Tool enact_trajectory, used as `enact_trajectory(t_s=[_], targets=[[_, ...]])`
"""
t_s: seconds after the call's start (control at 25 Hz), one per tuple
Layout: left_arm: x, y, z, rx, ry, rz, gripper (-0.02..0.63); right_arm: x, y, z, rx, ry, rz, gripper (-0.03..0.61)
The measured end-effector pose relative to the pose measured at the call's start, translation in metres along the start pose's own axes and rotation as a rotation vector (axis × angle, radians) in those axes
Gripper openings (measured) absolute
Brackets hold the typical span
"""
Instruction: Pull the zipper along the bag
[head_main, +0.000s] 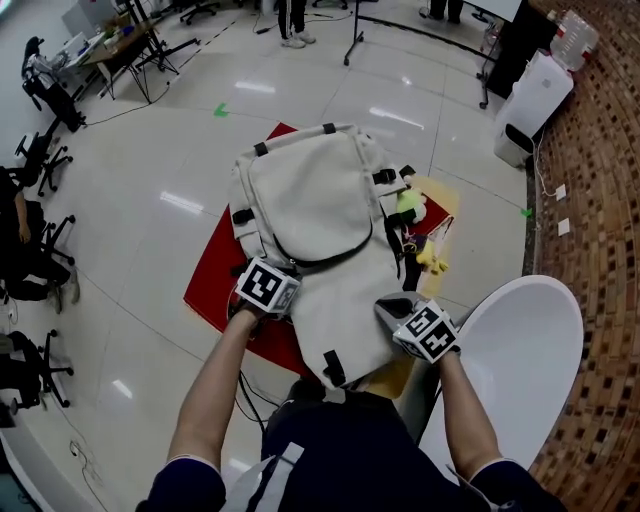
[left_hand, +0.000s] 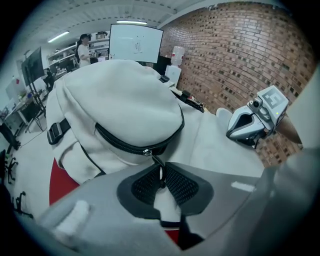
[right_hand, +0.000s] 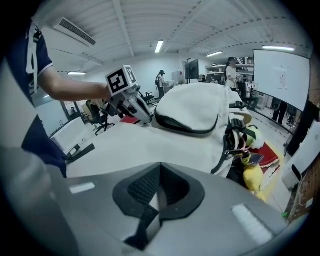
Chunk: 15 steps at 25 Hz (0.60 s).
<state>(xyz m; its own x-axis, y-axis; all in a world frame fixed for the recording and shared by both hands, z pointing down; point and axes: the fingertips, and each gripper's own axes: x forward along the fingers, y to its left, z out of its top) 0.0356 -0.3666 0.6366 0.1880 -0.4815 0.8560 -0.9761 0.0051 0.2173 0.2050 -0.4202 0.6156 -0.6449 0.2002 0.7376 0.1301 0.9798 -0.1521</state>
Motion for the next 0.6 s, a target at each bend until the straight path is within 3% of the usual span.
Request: enact_trajectory(t_s=[0.24, 0.6], targets=[[-0.012, -0.01, -0.007, -0.045, 0.02, -0.021, 0.032, 0.001, 0.005, -0.002, -0.02, -0.018, 0.064, 0.005], [0.002, -0.038, 0.009, -0.081, 0.008, -0.044, 0.038, 0.004, 0.02, -0.003, -0.045, -0.034, 0.122, 0.005]])
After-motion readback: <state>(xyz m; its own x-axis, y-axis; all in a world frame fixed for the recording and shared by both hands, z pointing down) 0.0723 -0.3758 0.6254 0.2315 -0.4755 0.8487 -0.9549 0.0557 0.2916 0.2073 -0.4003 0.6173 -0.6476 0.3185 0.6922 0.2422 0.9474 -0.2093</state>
